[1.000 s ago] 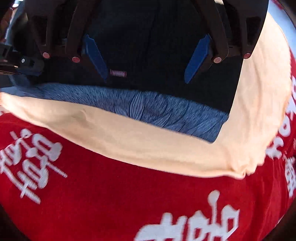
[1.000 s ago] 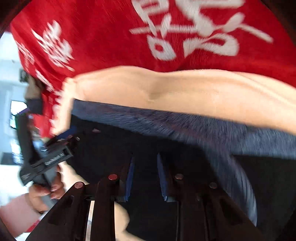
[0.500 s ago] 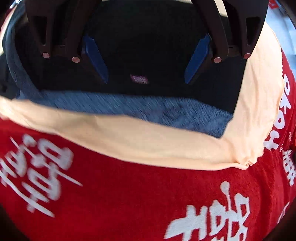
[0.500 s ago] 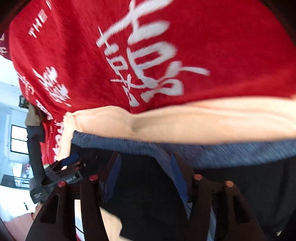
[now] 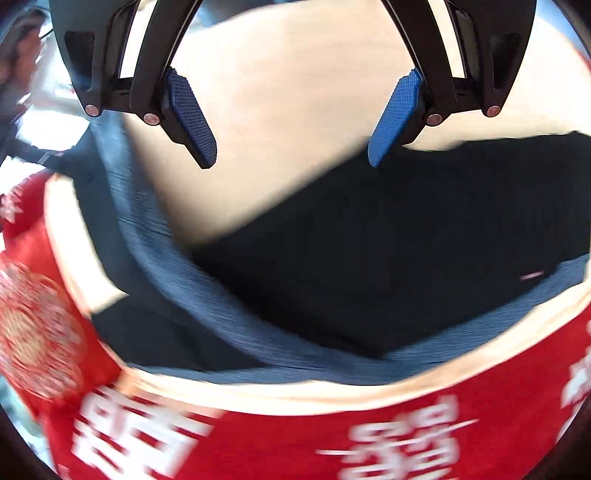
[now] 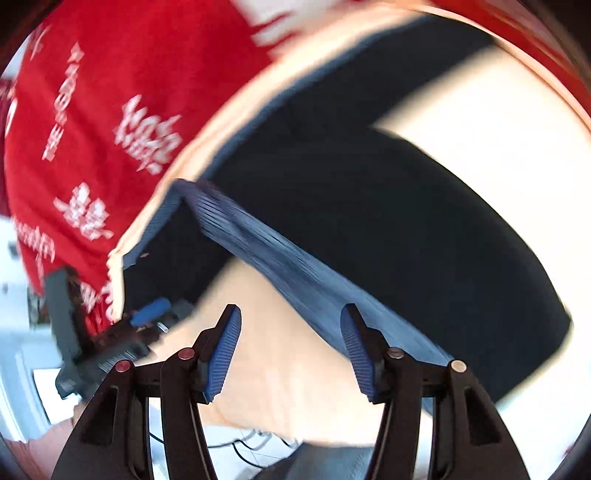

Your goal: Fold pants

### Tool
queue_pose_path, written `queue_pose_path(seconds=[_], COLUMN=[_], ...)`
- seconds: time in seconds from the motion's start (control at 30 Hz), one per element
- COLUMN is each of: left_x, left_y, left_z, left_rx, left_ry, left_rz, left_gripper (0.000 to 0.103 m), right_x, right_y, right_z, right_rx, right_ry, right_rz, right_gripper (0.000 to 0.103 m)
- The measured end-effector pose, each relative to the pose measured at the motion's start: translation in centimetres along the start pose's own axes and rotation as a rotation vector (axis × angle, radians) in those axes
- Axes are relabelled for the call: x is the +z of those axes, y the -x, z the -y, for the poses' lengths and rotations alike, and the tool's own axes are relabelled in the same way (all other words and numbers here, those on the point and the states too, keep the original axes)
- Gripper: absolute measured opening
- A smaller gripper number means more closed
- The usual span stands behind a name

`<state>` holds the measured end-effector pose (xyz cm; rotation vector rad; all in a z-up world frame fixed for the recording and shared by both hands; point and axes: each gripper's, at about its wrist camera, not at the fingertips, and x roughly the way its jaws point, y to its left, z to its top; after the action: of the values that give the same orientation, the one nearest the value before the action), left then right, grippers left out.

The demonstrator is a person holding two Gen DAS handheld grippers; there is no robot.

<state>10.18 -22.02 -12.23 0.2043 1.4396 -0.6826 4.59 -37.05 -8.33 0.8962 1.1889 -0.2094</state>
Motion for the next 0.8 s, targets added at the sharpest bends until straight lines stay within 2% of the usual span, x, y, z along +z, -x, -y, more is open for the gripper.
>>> queue_pose_path(seconds=[0.1, 0.2, 0.27, 0.3, 0.43, 0.63, 0.67, 0.7, 0.73, 0.8], left_x=[-0.6, -0.5, 1.6, 1.6, 2.1, 2.6, 2.6, 2.7, 2.7, 2.6], left_y=[-0.7, -1.4, -3.4, -4.2, -6.4, -7.5, -7.8, -7.9, -8.4, -8.6], left_z=[3.4, 5.0, 6.3, 7.6, 9.1, 12.3, 12.6, 13.1, 13.6, 13.9], left_rx=[-0.08, -0.162, -0.176, -0.168, -0.14, -0.124, -0.127, -0.136, -0.145, -0.178], left_ry=[-0.025, -0.011, -0.002, -0.002, -0.003, -0.04, -0.047, -0.059, -0.07, -0.081], left_rz=[-0.015, -0.044, -0.074, -0.086, -0.115, -0.104, -0.105, -0.106, -0.107, -0.13], left_gripper=[0.085, 0.085, 0.085, 0.085, 0.085, 0.085, 0.085, 0.085, 0.082, 0.039], right_x=[-4.2, -7.1, -8.1, -8.5, -8.6, -7.1, -6.8, -6.7, -6.5, -6.1], right_y=[2.2, 3.3, 3.3, 3.2, 2.0, -0.1, -0.3, -0.3, -0.4, 0.6], right_z=[4.8, 8.7, 10.3, 11.1, 13.1, 13.8, 13.9, 14.1, 14.4, 14.5], right_rx=[-0.062, -0.088, -0.097, -0.093, -0.009, 0.138, 0.15, 0.175, 0.197, 0.226], right_ry=[-0.09, -0.186, -0.217, -0.231, -0.245, -0.25, -0.257, -0.268, -0.28, -0.288], right_rz=[0.03, 0.053, 0.056, 0.055, 0.021, -0.031, -0.041, -0.054, -0.071, -0.086], right_gripper=[0.06, 0.06, 0.06, 0.06, 0.06, 0.058, 0.048, 0.019, 0.003, 0.003])
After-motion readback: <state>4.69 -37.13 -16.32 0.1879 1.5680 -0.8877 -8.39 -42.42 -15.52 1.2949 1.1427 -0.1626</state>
